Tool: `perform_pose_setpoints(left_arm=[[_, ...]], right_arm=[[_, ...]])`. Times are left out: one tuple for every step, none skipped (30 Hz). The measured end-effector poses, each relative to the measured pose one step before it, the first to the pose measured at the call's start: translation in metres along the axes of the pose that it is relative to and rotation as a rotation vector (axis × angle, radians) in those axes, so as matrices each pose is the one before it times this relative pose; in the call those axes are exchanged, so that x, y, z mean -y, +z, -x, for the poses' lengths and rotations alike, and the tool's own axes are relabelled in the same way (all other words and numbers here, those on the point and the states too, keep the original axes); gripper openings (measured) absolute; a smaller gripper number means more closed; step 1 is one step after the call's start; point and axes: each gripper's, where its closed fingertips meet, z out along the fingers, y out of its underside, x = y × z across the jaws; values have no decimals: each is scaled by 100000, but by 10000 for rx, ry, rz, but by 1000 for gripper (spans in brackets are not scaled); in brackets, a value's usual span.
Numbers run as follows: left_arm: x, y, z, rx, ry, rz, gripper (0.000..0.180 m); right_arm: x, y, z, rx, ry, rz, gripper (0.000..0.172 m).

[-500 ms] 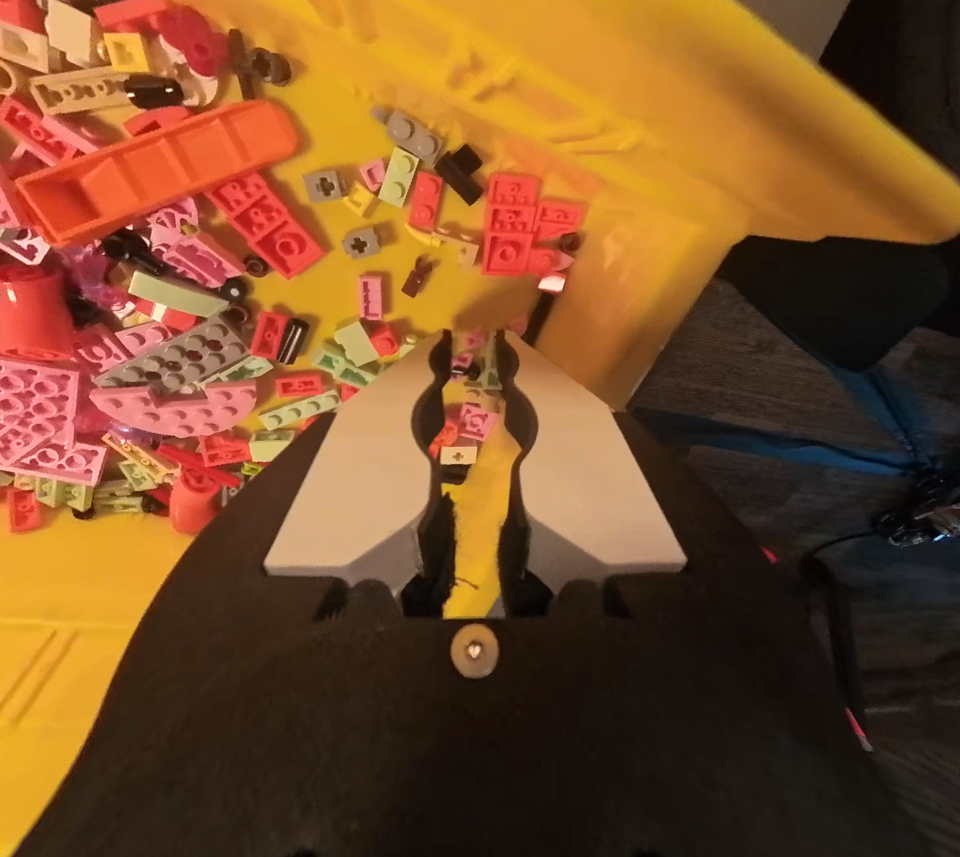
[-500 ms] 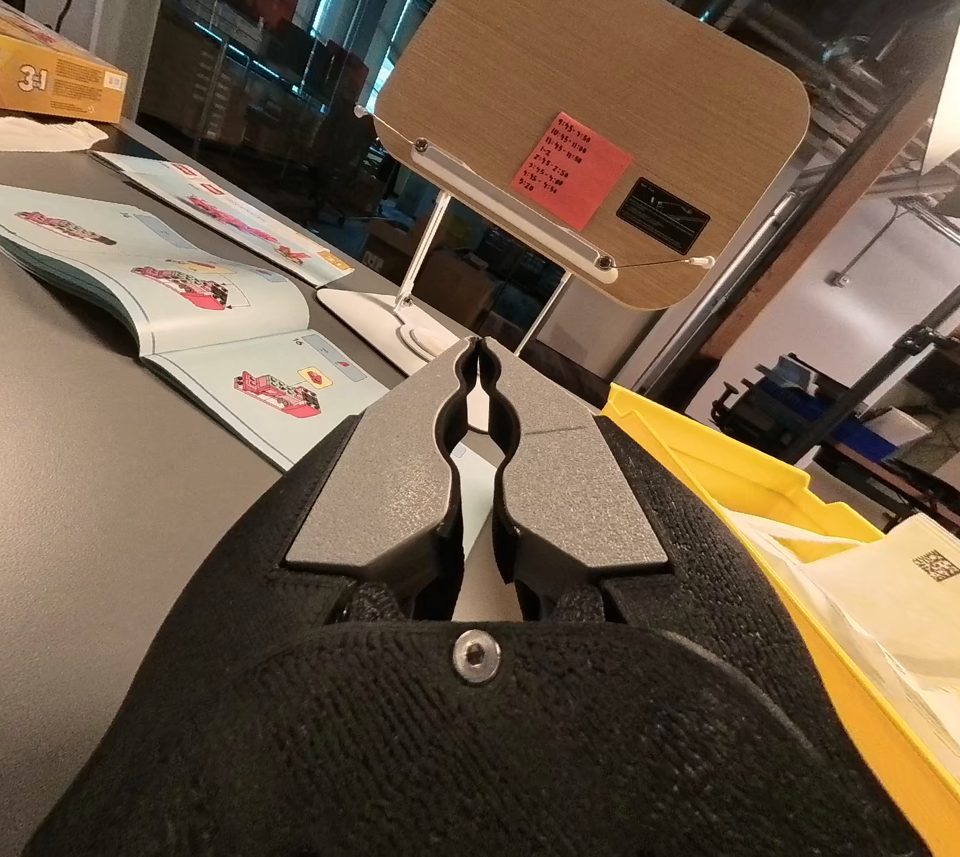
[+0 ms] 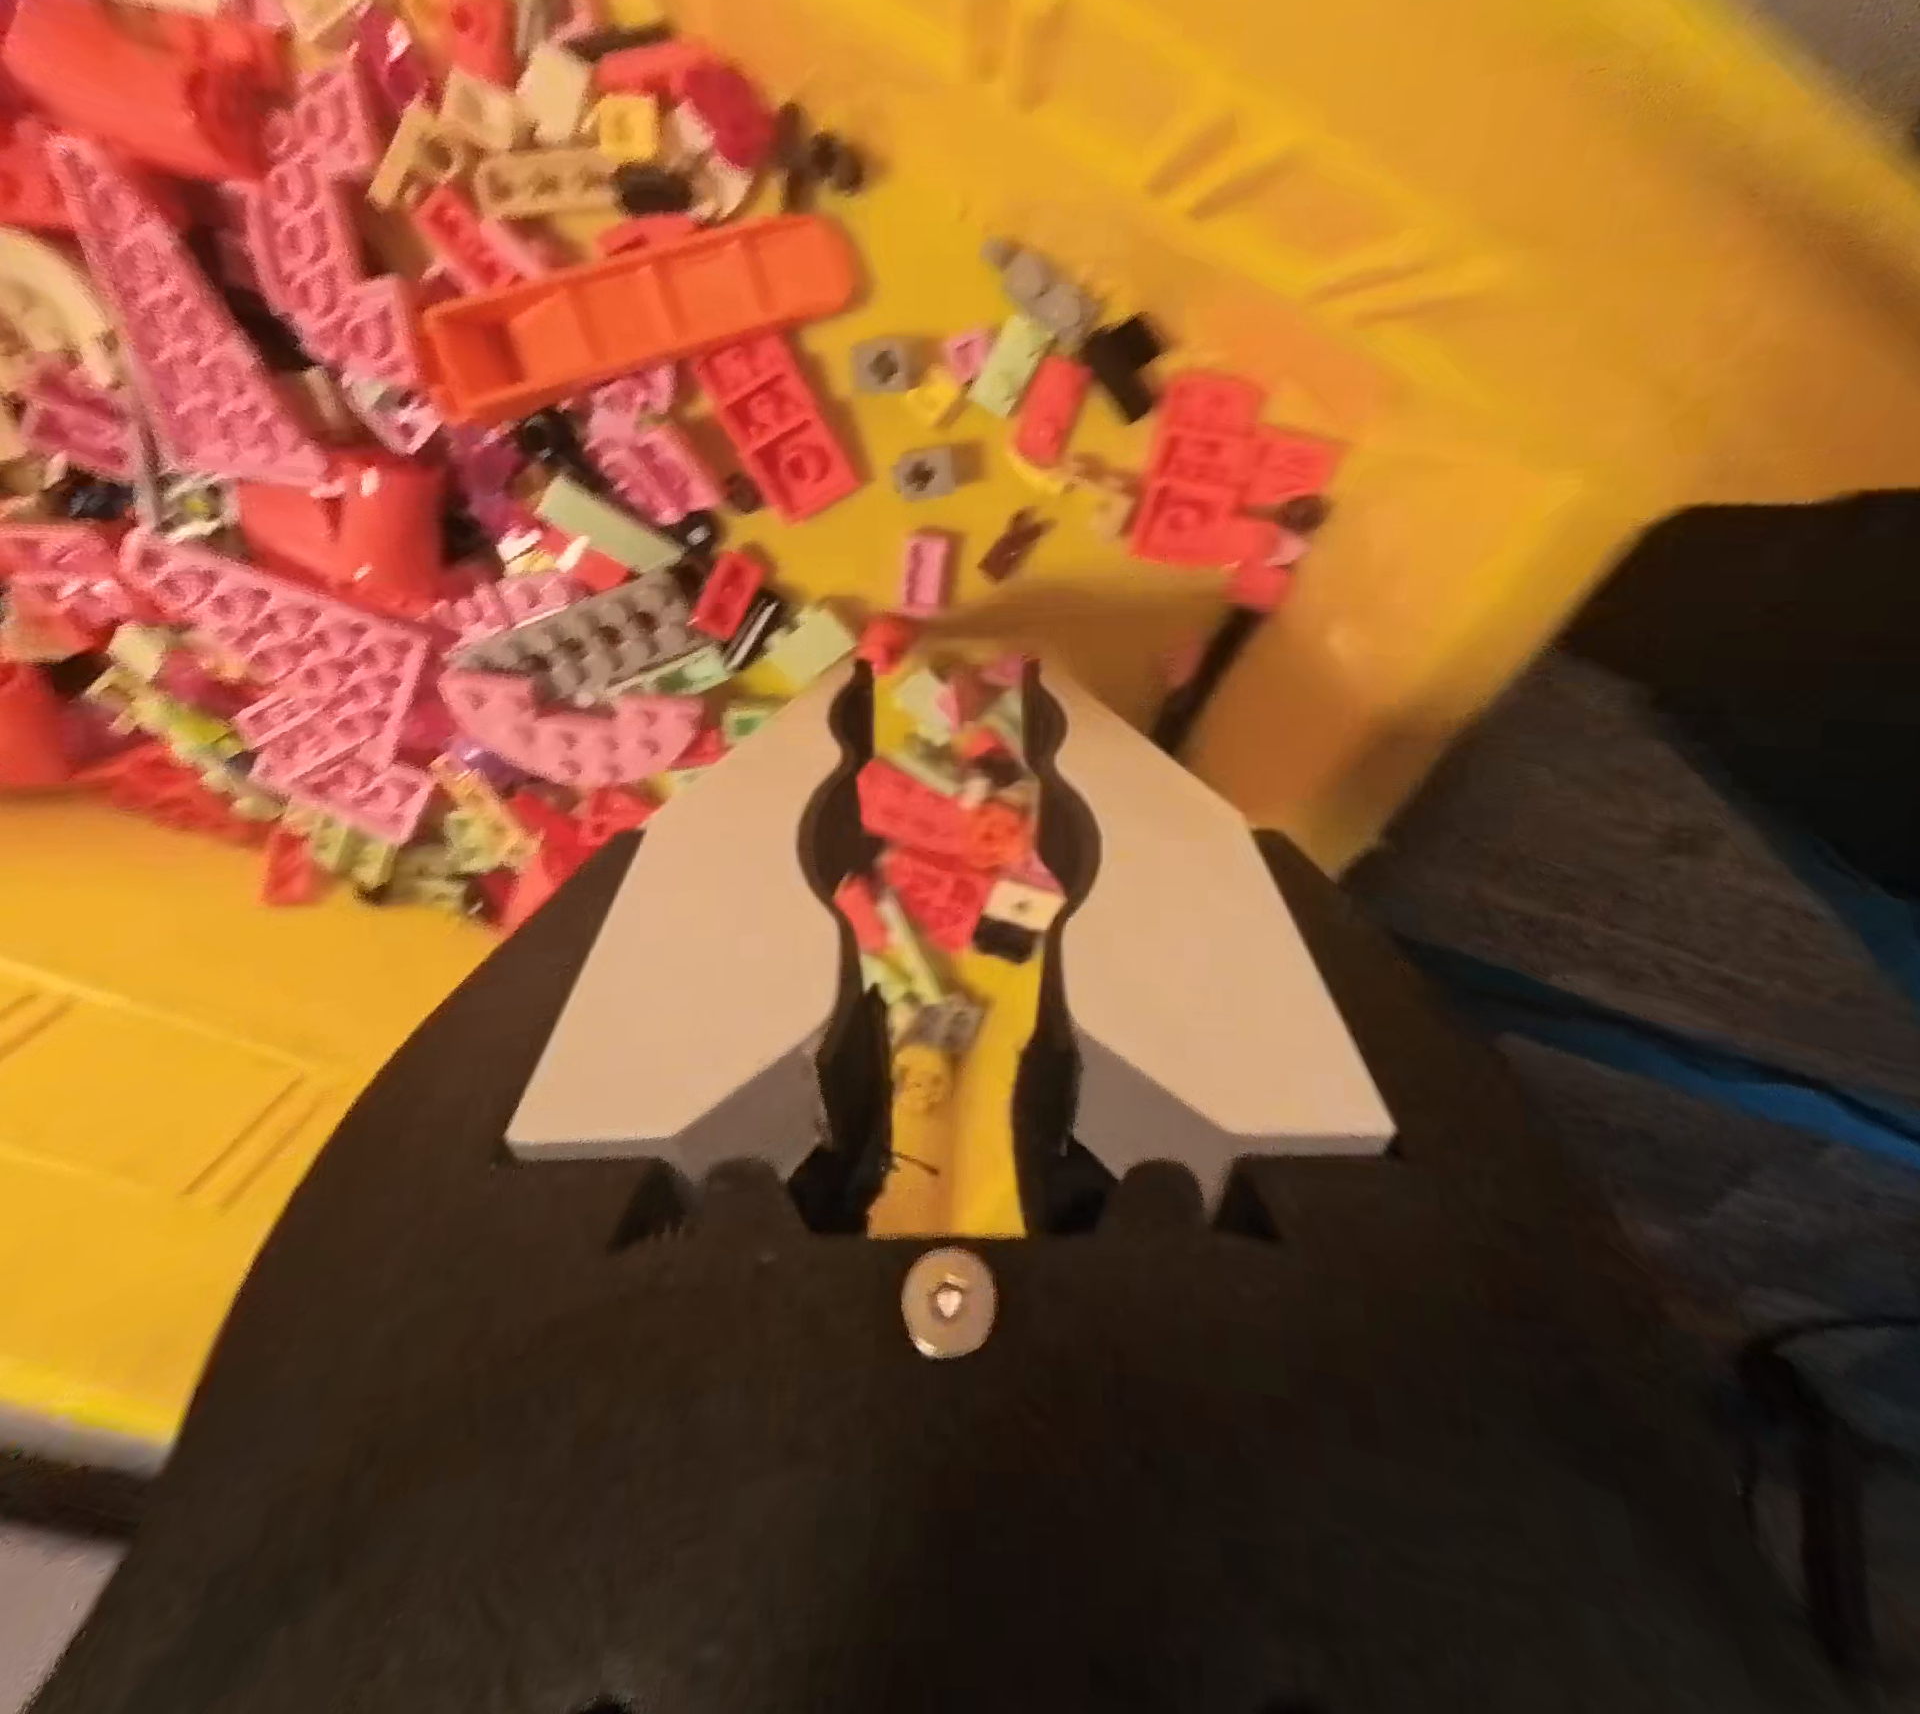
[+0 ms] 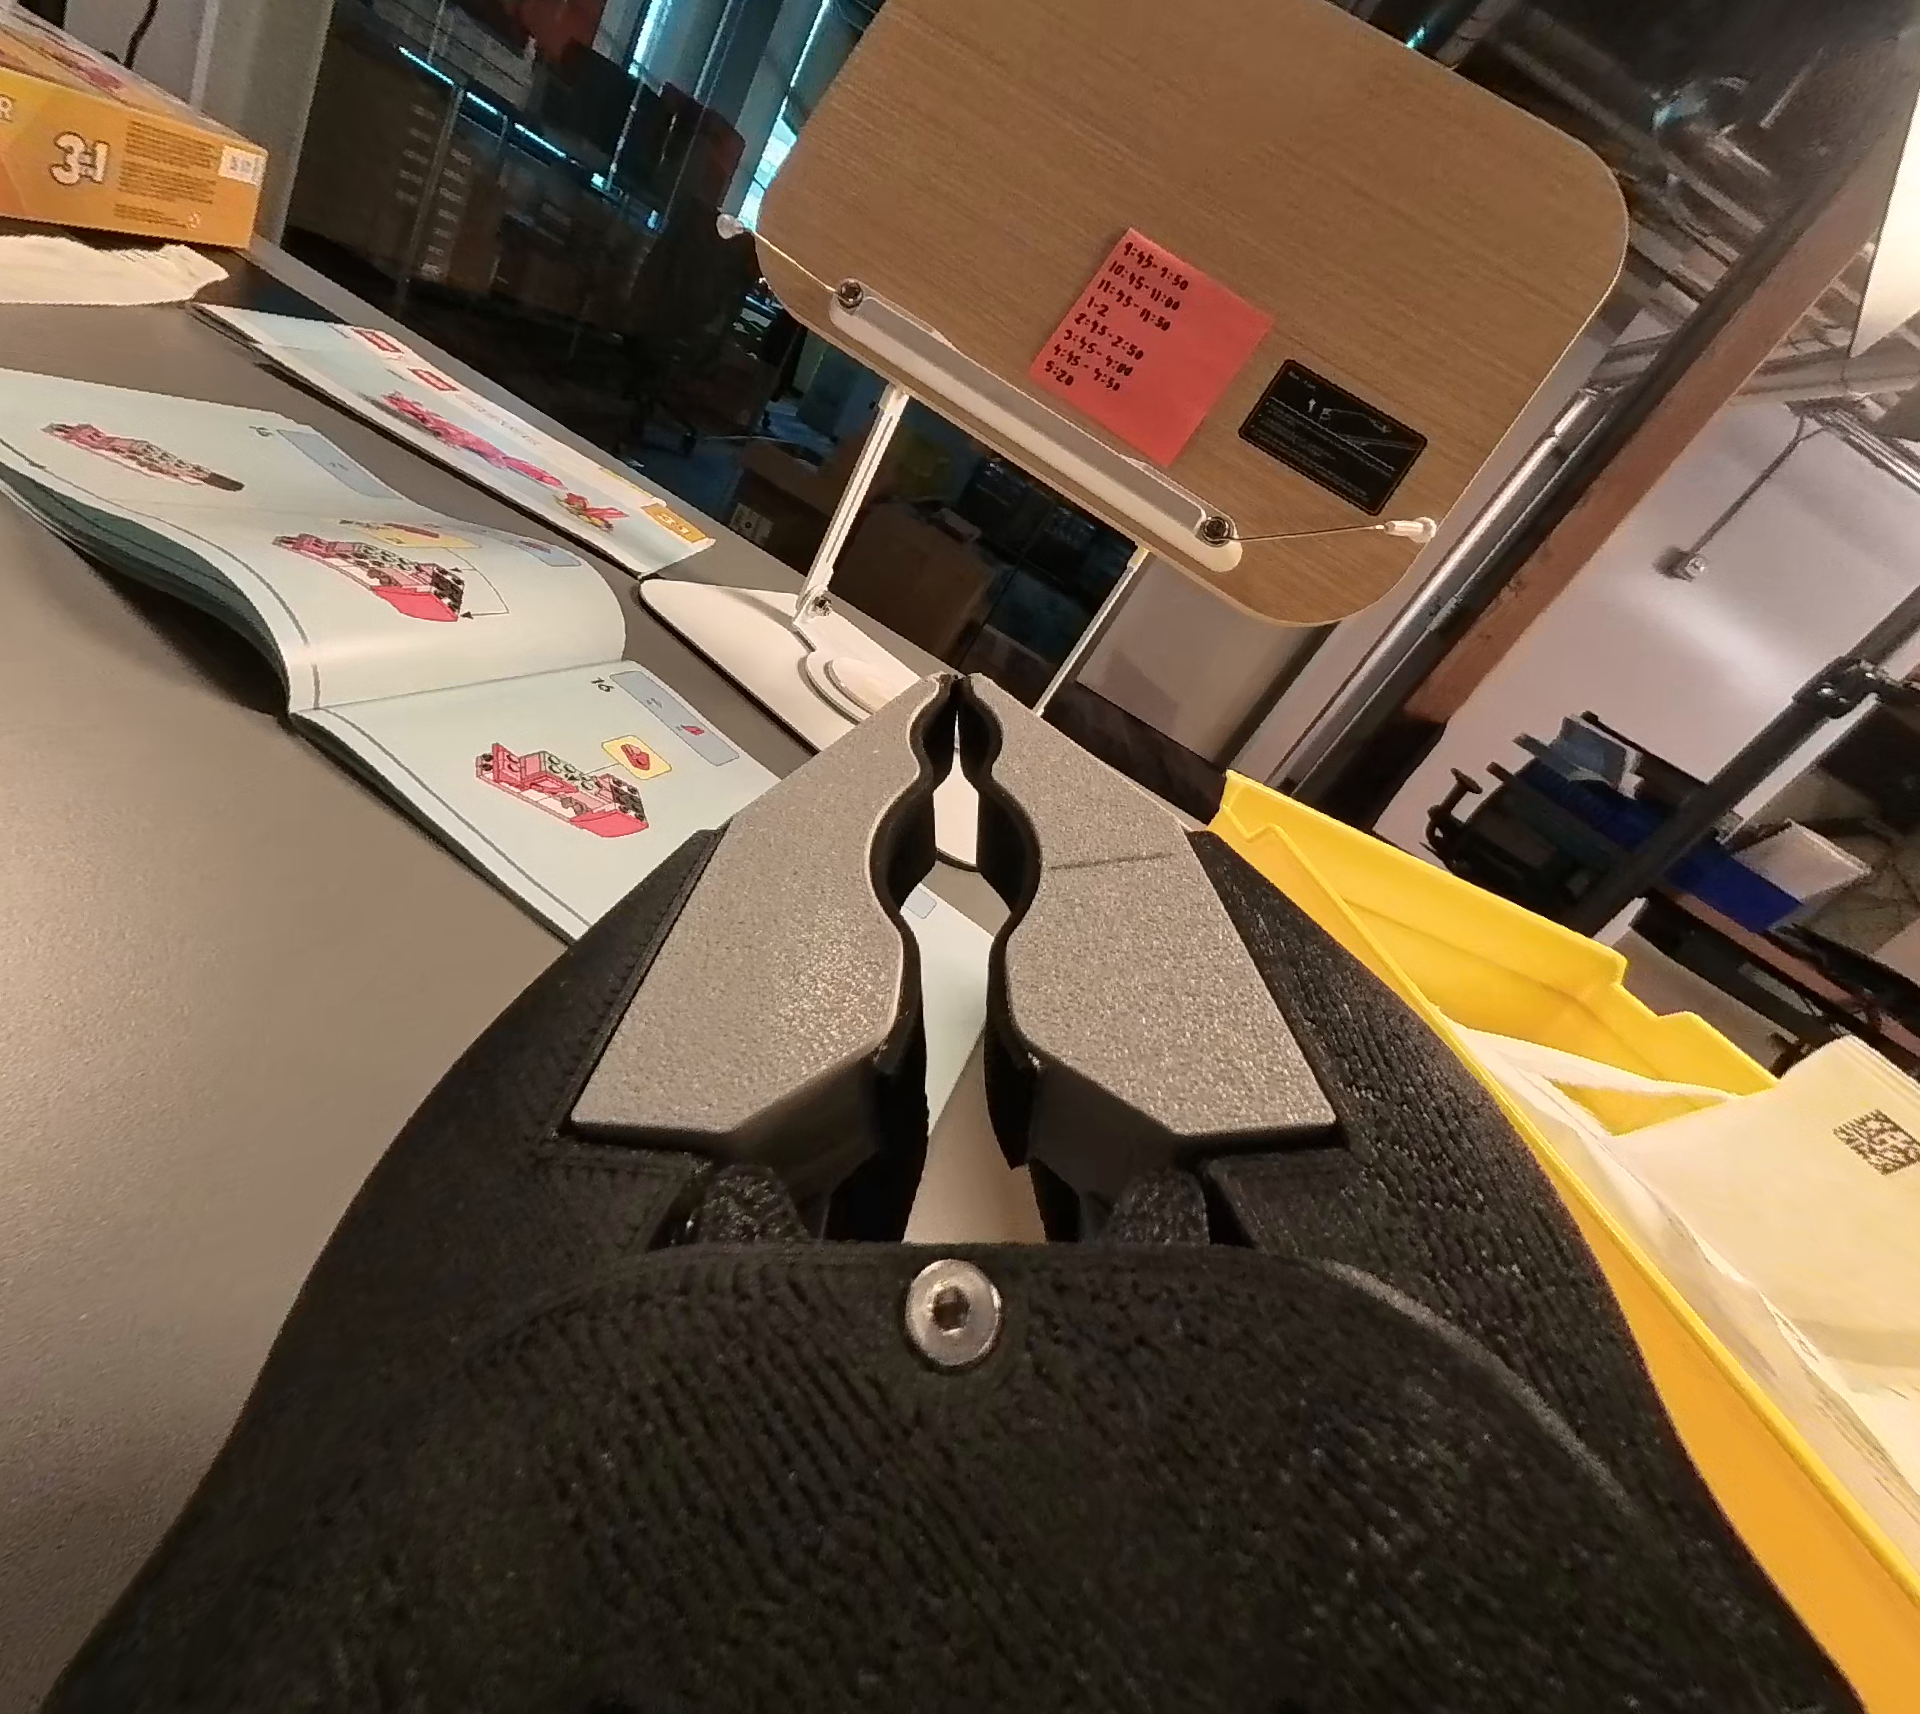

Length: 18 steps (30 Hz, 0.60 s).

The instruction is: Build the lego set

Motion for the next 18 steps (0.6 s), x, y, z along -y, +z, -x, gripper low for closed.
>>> perform_pose_setpoints(left_arm=[[529,-266,-979,-587,-68,-317,23],[301,-100,-1045,-642,-111,-135,21],[24,56,-856,-513,-109,57,21],[-219,180,-540,-307,-77,215,18],[-349,262,-386,-196,-33,299,11],[-376,293,-290,-162,-44,327,3],[-261,293,-211,-142,-73,264,2],[-127,269,-67,-68,-89,164,1],[-82,231,-32,-67,-81,132,1],[-61,185,41,-28,-63,90,2],[-24,128,100,8,-56,67,3],[-54,102,156,47,-58,71,5],[-60,91,142,44,-52,63,8],[10,68,108,34,-21,23,10],[110,6,65,51,110,-54,11],[284,-42,111,154,190,-173,13],[207,-27,77,158,203,-123,16],[2,18,50,117,138,6,15]], right_arm=[[6,-5,17,7,2,-1,0],[-2,-1,10,7,0,2,0],[-4,5,11,5,-3,4,0],[9,3,19,7,-3,-1,0],[5,4,34,13,-1,-5,0],[25,8,28,9,-5,-2,0],[2,3,24,8,-8,-3,0],[18,8,29,7,-7,-3,0],[13,-10,17,7,-8,-2,0],[7,3,14,5,-8,0,0],[15,-9,8,0,-8,-3,0],[12,-2,8,2,-2,-5,0],[7,-12,4,1,2,-3,0],[11,-10,-1,-2,1,-5,0],[7,4,3,3,-1,-5,0],[2,1,6,4,0,-1,0],[1,8,14,6,0,1,0],[-3,6,24,13,0,3,0]])
